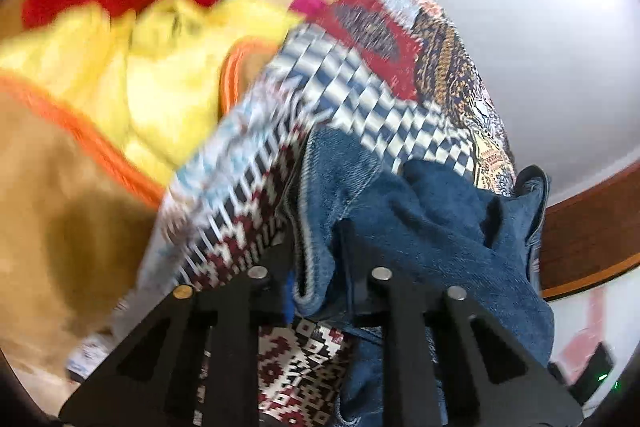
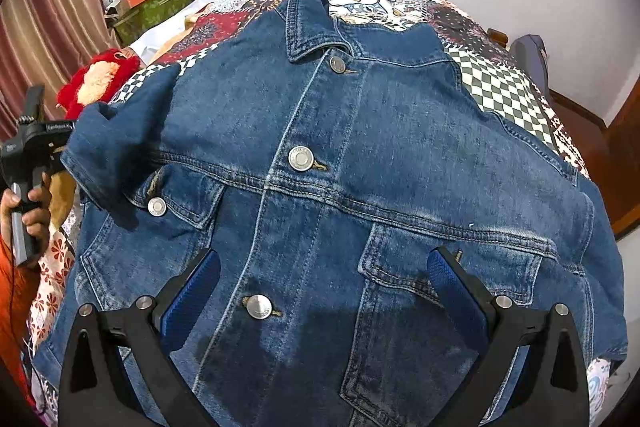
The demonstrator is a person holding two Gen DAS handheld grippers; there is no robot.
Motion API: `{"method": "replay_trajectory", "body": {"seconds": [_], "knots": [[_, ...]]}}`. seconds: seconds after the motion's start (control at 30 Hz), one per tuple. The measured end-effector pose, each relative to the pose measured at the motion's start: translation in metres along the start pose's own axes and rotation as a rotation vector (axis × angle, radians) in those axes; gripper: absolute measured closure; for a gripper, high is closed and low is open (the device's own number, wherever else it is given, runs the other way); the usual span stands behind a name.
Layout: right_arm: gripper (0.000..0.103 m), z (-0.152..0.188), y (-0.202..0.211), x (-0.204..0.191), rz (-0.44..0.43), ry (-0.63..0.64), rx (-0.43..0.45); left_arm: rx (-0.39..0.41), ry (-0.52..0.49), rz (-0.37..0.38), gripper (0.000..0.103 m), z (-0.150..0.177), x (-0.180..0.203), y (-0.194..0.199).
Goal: Fold large clothes
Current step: 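Lift the sleeve with the left tool and fold it across the jacket front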
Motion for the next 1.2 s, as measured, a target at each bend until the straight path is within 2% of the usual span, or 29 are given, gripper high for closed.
{"method": "replay_trajectory", "body": {"seconds": [0.07, 0.13, 0.27, 0.4, 0.53, 0.63, 0.8, 0.93, 1.03, 1.13, 1.2], "knots": [[0.0, 0.0, 0.002, 0.003, 0.008, 0.004, 0.01, 0.073, -0.103, -0.051, 0.092, -0.012, 0.018, 0.023], [0.0, -0.001, 0.005, 0.007, 0.009, 0.006, 0.021, 0.146, -0.185, -0.07, 0.092, -0.022, 0.044, 0.046], [0.0, -0.004, 0.017, 0.015, 0.014, 0.0, 0.058, 0.263, -0.324, -0.038, 0.094, -0.032, 0.105, 0.092], [0.0, -0.009, 0.034, 0.028, 0.012, -0.023, 0.11, 0.285, -0.45, 0.023, 0.094, -0.027, 0.182, 0.106], [0.0, -0.008, 0.051, 0.045, 0.018, -0.045, 0.149, 0.231, -0.517, 0.129, 0.094, -0.005, 0.246, 0.098], [0.0, -0.002, 0.062, 0.059, 0.039, -0.05, 0.17, 0.161, -0.559, 0.199, 0.094, 0.021, 0.289, 0.077], [0.0, 0.014, 0.074, 0.088, 0.095, -0.055, 0.177, 0.047, -0.675, 0.228, 0.094, 0.08, 0.346, 0.024], [0.0, 0.026, 0.074, 0.105, 0.105, -0.07, 0.151, -0.117, -0.719, 0.284, 0.094, 0.14, 0.372, -0.024], [0.0, 0.035, 0.074, 0.114, 0.118, -0.076, 0.136, -0.221, -0.746, 0.29, 0.094, 0.176, 0.379, -0.053], [0.0, 0.044, 0.078, 0.123, 0.11, -0.099, 0.132, -0.29, -0.807, 0.269, 0.094, 0.208, 0.384, -0.076], [0.0, 0.047, 0.08, 0.129, 0.117, -0.11, 0.134, -0.305, -0.857, 0.259, 0.094, 0.219, 0.384, -0.08]]}}
Point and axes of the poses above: each gripper's, at about its wrist camera, not at the fingertips, and y roughly against the way its jaws point, x to its right, z to its underside, the point moved 8 cm from there along -y, roughly the way its jaws point, and after that the axes turned 4 degrees about z, right-handed, at the moved point
